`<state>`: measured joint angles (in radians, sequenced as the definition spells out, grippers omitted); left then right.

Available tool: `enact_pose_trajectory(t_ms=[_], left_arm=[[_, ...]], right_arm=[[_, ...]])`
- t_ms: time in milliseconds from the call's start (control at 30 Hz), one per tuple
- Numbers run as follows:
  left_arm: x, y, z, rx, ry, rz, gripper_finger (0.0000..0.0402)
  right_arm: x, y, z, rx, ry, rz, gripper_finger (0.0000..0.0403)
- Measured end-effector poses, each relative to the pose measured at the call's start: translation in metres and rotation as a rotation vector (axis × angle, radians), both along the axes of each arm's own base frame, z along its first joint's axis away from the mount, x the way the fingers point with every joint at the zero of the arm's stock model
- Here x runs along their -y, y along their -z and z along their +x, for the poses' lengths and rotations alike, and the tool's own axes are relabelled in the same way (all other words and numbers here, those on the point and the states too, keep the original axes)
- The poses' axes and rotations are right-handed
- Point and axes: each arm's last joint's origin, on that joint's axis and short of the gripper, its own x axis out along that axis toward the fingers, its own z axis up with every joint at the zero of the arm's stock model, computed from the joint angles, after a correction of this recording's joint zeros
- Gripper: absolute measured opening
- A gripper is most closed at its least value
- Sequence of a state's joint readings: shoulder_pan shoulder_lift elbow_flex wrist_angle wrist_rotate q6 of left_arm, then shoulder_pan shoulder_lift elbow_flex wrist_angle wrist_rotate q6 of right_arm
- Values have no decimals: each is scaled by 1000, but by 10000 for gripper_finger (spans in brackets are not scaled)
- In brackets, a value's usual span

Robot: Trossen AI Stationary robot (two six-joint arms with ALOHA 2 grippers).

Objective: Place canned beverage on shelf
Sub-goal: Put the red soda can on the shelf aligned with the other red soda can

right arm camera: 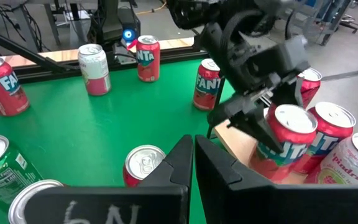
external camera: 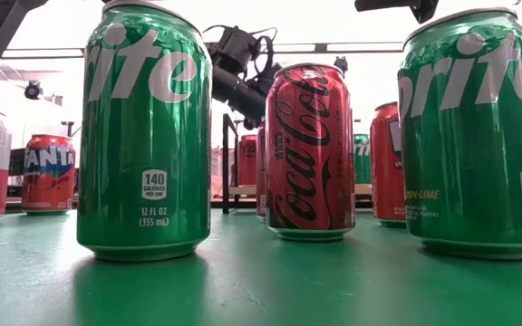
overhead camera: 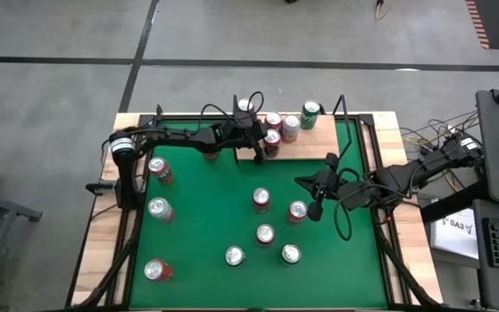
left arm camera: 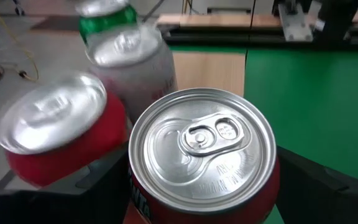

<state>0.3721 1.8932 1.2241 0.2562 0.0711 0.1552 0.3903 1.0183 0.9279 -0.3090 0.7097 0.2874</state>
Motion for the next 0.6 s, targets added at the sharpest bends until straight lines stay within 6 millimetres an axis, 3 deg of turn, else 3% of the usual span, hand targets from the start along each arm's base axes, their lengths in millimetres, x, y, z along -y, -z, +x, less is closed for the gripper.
enact_pose_trajectory(t_ms=[600], left_arm=[[-1,3,2,-2,4,15,321]], right_arm=[[0,0,0,3,0,1,9]])
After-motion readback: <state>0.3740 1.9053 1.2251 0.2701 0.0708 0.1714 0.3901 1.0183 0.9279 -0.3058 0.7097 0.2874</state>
